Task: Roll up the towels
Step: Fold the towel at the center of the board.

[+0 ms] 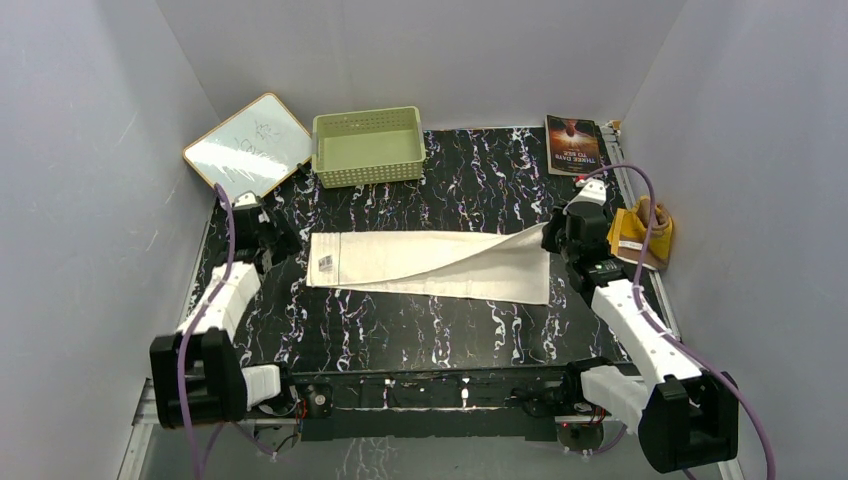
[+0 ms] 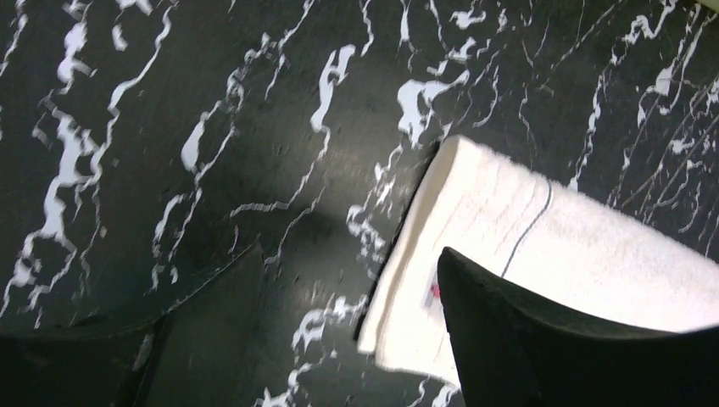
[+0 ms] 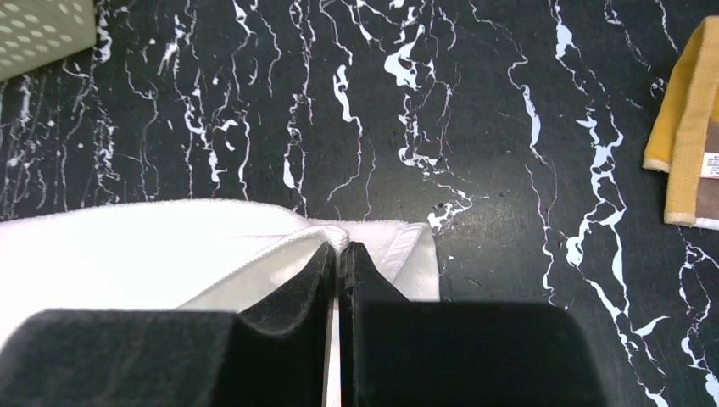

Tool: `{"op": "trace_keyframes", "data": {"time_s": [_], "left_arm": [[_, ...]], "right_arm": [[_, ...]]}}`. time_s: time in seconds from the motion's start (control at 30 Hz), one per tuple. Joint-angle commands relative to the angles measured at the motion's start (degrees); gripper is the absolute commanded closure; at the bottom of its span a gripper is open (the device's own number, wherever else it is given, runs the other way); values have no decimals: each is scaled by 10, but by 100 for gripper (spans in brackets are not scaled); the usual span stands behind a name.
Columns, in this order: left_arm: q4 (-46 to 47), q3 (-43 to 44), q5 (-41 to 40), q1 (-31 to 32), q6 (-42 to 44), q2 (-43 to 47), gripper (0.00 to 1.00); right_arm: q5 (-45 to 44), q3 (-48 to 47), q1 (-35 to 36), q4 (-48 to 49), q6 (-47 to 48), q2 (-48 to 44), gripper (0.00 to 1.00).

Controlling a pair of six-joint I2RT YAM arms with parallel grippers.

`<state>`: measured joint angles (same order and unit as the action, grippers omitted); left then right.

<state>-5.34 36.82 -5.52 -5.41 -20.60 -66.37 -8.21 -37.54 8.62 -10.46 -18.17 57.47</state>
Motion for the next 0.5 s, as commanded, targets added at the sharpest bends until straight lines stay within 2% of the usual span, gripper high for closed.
{"op": "trace_keyframes", "data": {"time_s": [0.0,0.13,0.27,0.3,0.33,0.37,0.4,0.47], "left_arm": [[-62,107,37,-1,13,-119,27],[-137,197,101,-1,30,-240,36],[-123,197,167,-1,30,-255,39],[-118,189,174,-1,29,-251,39],[-115,182,179,0,28,-246,39],[-117,176,182,-1,27,-243,39],[-120,169,185,0,29,-240,39],[-130,156,190,-1,31,-229,39]], "right_arm": [[-13,-17,-1,22,-1,21,100],[-13,-16,-1,22,-1,29,100],[-13,-9,-1,22,-1,18,100],[-13,-7,-1,22,-1,11,52],[-13,-4,-1,49,-1,3,20],[-11,-1,-1,37,-67,-5,16],[-50,3,-1,37,-113,-13,14],[-53,9,-1,37,-117,-31,8]]}}
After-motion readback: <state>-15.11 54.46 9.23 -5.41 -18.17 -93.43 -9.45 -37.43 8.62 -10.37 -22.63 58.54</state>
